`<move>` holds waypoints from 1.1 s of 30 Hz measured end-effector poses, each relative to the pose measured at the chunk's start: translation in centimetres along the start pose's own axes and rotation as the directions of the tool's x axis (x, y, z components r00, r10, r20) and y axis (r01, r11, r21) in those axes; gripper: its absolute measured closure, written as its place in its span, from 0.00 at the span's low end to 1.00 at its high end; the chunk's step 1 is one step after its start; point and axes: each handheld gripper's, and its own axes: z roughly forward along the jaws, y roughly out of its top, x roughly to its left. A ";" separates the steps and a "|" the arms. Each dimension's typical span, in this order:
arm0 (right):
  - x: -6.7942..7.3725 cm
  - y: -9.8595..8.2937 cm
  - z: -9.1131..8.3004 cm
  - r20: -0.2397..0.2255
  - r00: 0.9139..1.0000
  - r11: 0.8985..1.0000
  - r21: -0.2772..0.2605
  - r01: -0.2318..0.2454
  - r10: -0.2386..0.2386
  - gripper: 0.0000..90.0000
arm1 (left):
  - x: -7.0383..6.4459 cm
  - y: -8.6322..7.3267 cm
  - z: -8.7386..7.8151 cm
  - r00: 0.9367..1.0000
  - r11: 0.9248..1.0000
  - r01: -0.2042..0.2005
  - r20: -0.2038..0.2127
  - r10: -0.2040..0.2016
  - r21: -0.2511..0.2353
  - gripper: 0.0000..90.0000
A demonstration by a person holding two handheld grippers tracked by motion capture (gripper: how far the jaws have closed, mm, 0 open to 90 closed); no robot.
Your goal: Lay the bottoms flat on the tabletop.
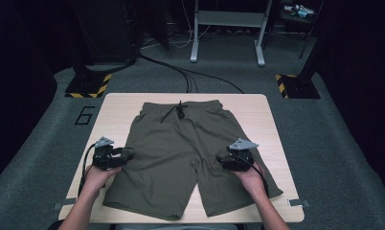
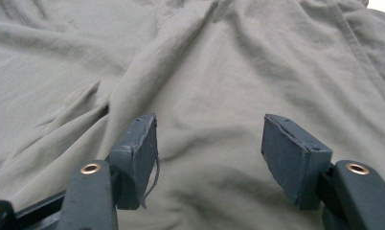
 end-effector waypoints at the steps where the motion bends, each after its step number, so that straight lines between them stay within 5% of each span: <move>1: -0.5 0.3 0.1 -0.008 1.000 1.000 0.006 0.004 -0.004 0.40 | 0.2 0.0 0.1 1.000 1.000 -0.001 -0.001 0.001 -0.003 0.37; 4: -1.7 0.7 0.3 -0.013 1.000 1.000 0.011 -0.012 0.013 0.41 | 0.8 0.0 0.4 1.000 1.000 0.002 0.009 -0.002 -0.009 0.37; 15: -6.5 -0.2 -0.2 0.093 0.993 0.997 -0.013 -0.070 0.071 0.43 | 3.1 0.2 1.4 1.000 1.000 -0.021 0.006 0.021 -0.016 0.38; 18: -8.0 -0.8 -0.8 0.115 0.989 0.996 -0.004 -0.088 0.088 0.43 | 3.5 0.1 1.5 0.998 0.998 -0.062 -0.002 0.062 -0.005 0.39; 33: -12.8 -4.7 -3.6 0.246 0.944 0.975 -0.012 -0.223 0.219 0.56 | 5.6 -0.7 1.8 0.992 0.992 -0.122 -0.002 0.123 0.040 0.38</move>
